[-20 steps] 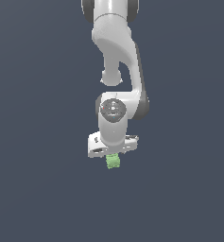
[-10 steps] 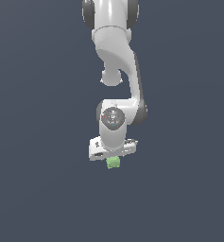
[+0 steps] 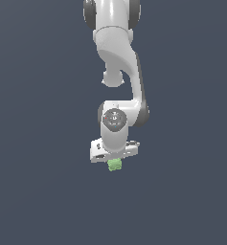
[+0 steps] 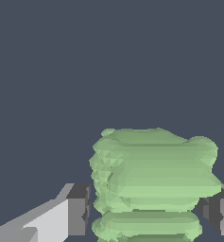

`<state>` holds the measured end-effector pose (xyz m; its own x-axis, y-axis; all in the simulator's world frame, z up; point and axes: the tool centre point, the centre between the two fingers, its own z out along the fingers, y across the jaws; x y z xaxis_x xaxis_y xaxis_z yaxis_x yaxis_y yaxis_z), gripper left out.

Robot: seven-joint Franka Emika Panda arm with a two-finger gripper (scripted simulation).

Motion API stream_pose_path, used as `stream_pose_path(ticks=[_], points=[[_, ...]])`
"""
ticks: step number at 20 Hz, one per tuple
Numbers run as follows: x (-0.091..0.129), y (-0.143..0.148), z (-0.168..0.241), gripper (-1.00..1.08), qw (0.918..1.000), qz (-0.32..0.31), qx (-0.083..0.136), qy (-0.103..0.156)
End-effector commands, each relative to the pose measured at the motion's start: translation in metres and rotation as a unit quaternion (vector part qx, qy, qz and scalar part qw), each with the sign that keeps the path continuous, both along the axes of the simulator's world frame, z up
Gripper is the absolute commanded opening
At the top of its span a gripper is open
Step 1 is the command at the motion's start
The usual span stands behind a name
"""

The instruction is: Pick up the object and move it to a goal position.

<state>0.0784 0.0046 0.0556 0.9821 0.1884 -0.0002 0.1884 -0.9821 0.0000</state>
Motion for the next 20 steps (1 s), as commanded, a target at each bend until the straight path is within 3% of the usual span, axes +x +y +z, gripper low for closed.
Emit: stream_pose_path(ticks=[1,11,20], points=[[0.0,0.0,0.0,-1.0,1.0,0.0,0.0,0.0],[-0.005,-0.018,0.028,-1.0,1.0,0.0,0.0,0.0],[-0.017,-0.069,0.105,-1.0,1.0,0.0,0.0,0.0]])
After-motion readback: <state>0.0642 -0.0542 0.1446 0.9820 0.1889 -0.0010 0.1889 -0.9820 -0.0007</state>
